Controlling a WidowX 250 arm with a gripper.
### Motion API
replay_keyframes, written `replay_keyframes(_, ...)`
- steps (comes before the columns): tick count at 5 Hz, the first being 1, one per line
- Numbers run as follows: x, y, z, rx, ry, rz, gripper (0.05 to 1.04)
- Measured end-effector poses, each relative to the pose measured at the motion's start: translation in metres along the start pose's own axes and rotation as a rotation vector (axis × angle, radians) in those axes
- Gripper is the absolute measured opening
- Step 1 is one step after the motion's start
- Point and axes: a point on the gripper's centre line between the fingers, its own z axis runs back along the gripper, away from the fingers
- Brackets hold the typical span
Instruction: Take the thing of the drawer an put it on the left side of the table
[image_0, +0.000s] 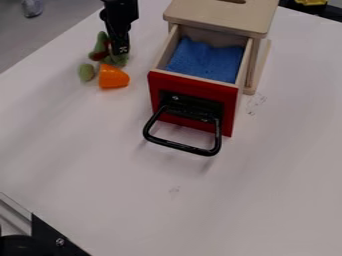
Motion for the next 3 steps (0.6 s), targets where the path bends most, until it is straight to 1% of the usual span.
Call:
replay_keyframes(1,0.003,0.015,0.033,0.072,-0.024,0.001,0.977)
replay_keyframes(2,0.001,0.033,0.075,0.143,-0.013,0.012,0.997)
replay_keyframes(3,0.002,0.037,0.085,0.166,-0.019,0.016,0.997)
